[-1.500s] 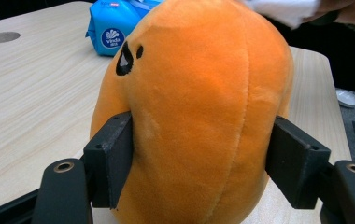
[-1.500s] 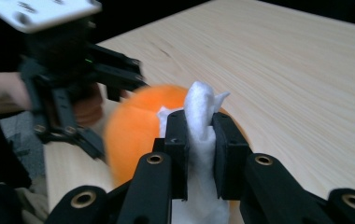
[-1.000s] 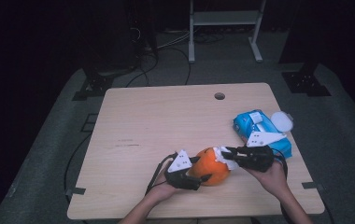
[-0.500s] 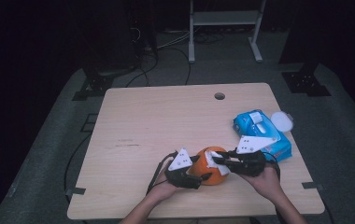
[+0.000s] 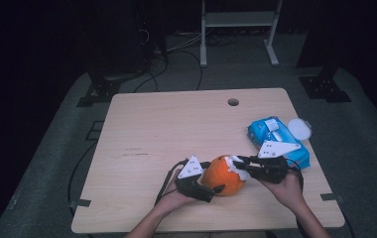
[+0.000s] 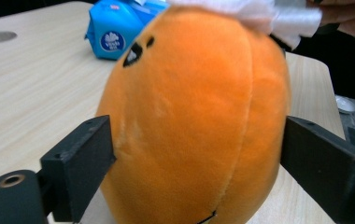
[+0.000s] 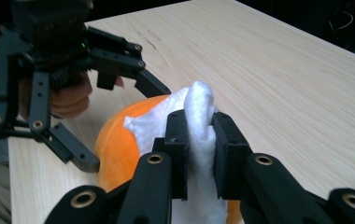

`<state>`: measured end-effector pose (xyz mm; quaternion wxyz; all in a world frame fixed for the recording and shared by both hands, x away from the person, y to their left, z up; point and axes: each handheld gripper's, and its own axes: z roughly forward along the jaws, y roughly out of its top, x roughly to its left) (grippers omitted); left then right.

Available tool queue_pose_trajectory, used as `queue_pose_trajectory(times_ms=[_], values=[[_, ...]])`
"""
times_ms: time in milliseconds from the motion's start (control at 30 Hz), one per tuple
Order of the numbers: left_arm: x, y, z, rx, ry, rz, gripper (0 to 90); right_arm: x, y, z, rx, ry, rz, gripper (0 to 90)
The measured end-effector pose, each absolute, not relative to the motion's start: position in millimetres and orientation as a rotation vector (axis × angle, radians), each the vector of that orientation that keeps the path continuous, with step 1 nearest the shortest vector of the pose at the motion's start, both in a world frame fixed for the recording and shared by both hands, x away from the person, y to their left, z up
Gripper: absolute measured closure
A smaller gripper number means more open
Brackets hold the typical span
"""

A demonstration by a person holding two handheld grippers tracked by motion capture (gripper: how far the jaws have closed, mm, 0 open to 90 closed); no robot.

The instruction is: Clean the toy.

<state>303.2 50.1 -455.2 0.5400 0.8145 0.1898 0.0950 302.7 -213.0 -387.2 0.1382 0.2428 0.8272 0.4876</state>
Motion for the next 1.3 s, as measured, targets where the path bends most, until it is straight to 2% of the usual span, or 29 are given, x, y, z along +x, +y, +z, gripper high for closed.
queue_pose_trajectory(times_ms=[133,167,267,333,500,700,1000,1233,1300], values=[[300.9,44.1,-459.5,1.967,0.421,0.263,7.2,302.3,-209.3,-386.5,0.693,2.391,1.413,77.0],[300.3,44.5,-459.0,1.971,0.414,0.277,9.5,302.2,-208.7,-386.4,0.694,2.391,1.414,77.0],[297.4,47.1,-450.7,1.970,0.399,0.316,27.3,302.0,-209.4,-385.2,0.705,2.381,1.434,77.0],[296.0,49.4,-439.7,1.984,0.386,0.312,32.9,302.8,-213.2,-382.2,0.720,2.371,1.487,77.0],[292.4,62.6,-408.4,2.025,0.359,0.285,33.7,304.5,-221.6,-377.2,0.746,2.346,1.604,76.9],[296.5,65.7,-413.7,2.124,0.396,0.217,34.4,312.2,-212.0,-396.6,0.777,2.429,1.523,77.0],[296.8,58.2,-420.6,2.113,0.409,0.243,32.0,294.1,-188.9,-380.4,0.628,2.432,1.536,76.9],[301.2,60.9,-425.0,2.037,0.409,0.253,12.2,306.1,-203.4,-393.4,0.718,2.409,1.475,77.0],[303.4,60.6,-429.1,2.045,0.415,0.251,11.3,310.0,-209.3,-397.5,0.755,2.396,1.473,76.9]])
